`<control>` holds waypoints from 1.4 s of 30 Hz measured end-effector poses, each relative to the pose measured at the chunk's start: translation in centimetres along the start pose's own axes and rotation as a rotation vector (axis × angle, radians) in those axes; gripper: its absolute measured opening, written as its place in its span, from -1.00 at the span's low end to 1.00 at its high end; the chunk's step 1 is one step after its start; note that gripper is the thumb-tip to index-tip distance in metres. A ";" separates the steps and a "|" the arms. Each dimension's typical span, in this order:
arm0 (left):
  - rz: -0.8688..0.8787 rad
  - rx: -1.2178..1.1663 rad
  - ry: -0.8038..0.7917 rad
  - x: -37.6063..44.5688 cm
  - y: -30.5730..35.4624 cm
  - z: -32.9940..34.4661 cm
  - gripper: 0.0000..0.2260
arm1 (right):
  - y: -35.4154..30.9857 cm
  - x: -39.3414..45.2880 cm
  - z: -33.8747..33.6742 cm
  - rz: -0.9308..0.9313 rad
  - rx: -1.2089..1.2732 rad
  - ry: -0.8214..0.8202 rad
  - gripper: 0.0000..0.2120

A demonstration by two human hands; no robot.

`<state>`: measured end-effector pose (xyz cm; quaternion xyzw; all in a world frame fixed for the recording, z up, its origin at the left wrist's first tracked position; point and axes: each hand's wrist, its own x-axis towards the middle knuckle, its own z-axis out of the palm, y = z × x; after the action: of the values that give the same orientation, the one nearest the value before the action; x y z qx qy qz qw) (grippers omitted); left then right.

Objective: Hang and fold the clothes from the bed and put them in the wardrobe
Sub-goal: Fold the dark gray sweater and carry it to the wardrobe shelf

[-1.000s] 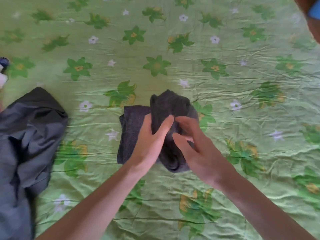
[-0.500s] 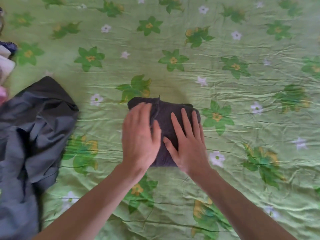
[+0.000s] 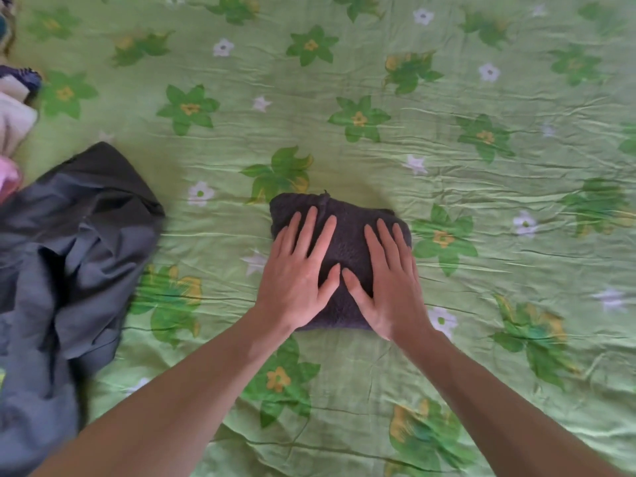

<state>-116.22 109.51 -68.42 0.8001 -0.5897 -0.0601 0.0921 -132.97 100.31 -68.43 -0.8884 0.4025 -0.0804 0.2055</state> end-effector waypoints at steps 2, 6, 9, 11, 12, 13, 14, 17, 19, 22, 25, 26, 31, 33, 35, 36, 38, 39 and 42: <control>-0.020 0.000 0.073 0.8 0.8 -0.9 -0.44 | -0.6 1.4 -1.3 0.034 -0.009 0.042 -0.37; -0.079 -0.011 0.110 2.7 0.7 -1.0 -0.40 | -1.3 3.1 -1.5 0.166 0.006 0.098 -0.45; -0.168 -0.061 0.101 2.3 -0.2 1.0 -0.33 | -0.7 2.9 0.6 0.216 0.107 0.083 -0.41; -0.183 -0.072 0.108 2.5 -0.4 1.7 -0.33 | -0.1 3.3 1.2 0.204 0.118 0.104 -0.41; -0.196 -0.084 0.097 2.8 -0.4 1.7 -0.33 | 0.1 3.5 1.3 0.202 0.129 0.101 -0.41; -0.211 -0.101 0.084 3.0 -0.3 1.6 -0.32 | 0.3 3.8 1.2 0.203 0.142 0.093 -0.42; -0.218 -0.123 0.076 3.1 -0.2 1.4 -0.32 | 0.4 3.9 1.1 0.207 0.156 0.082 -0.41; -0.265 -0.248 0.131 2.7 0.1 1.0 -0.31 | 0.5 3.8 0.5 0.196 0.204 0.059 -0.38; -0.453 -0.438 0.234 2.0 1.2 0.0 -0.26 | 0.4 3.2 -0.2 0.226 0.293 0.069 -0.36; -0.816 -0.695 0.201 0.8 2.2 -0.7 -0.12 | 0.2 1.5 -1.4 0.444 0.531 0.142 -0.27; -1.000 -0.876 0.058 -0.3 1.4 -1.5 -0.12 | 0.2 -0.8 -2.2 0.741 0.845 0.050 -0.19; -1.045 -0.931 0.009 -0.2 1.0 -2.1 -0.15 | 0.2 -1.3 -2.6 0.783 0.909 -0.017 -0.23; -1.061 -1.211 -0.267 -0.5 0.8 -5.5 -0.29 | 0.4 -2.1 -4.7 0.707 1.107 -0.191 -0.17; -1.019 -1.287 -0.346 -1.8 1.6 -7.1 -0.23 | -0.2 -3.2 -6.2 0.699 1.102 -0.181 -0.17; -0.925 -1.383 -0.364 -3.5 3.0 -9.5 -0.32 | -0.8 -5.1 -8.6 0.709 1.099 -0.135 -0.33; -0.880 -1.420 -0.351 -4.3 3.9 -10.9 -0.34 | -1.3 -6.2 -10.2 0.717 1.106 -0.111 -0.39; -0.815 -1.431 -0.327 -6.0 6.0 -14.3 -0.27 | -2.3 -8.8 -14.3 0.740 1.139 -0.086 -0.45; -0.781 -1.421 -0.330 -6.7 7.2 -16.2 -0.25 | -2.8 -10.1 -16.5 0.754 1.158 -0.074 -0.45; -0.709 -1.439 -0.366 -8.8 11.1 -22.7 -0.36 | -4.5 -14.7 -23.6 0.809 1.186 -0.017 -0.42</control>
<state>-124.53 116.43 -44.00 0.6616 -0.1250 -0.5783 0.4607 -146.95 106.85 -44.84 -0.4089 0.5873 -0.1963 0.6704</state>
